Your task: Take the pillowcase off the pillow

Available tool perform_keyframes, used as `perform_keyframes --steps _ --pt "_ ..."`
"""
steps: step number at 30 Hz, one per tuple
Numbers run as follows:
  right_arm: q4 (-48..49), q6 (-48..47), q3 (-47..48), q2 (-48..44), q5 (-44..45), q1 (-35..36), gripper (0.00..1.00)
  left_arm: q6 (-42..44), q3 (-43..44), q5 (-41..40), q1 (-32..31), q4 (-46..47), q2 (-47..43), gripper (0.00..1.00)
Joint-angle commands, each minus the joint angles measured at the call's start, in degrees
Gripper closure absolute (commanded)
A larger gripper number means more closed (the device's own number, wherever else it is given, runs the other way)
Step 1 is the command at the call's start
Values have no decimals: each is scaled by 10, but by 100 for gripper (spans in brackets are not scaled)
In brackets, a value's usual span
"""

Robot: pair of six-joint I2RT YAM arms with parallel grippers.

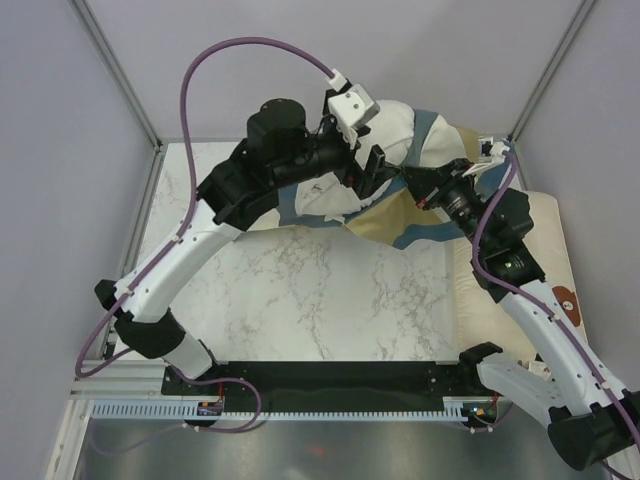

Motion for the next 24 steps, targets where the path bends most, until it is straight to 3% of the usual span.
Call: perform_keyframes --steps 1,6,11,16,17,21,24 --pt "87 12 13 -12 -21 24 100 126 29 -64 -7 12 31 0" --pt "77 4 17 -5 -26 53 100 159 10 -104 -7 21 62 0" --pt "71 -1 23 -14 -28 67 100 200 -20 -217 -8 44 82 0" --pt "51 -9 22 -43 -35 68 100 224 -107 -300 -7 100 63 1" --pt "44 -10 22 -51 -36 68 100 227 -144 -317 -7 146 56 1" --pt "16 -25 22 -64 -34 68 100 236 -234 -323 -4 237 10 0" --pt "6 -32 22 -75 -33 69 100 236 -250 -331 4 242 4 0"
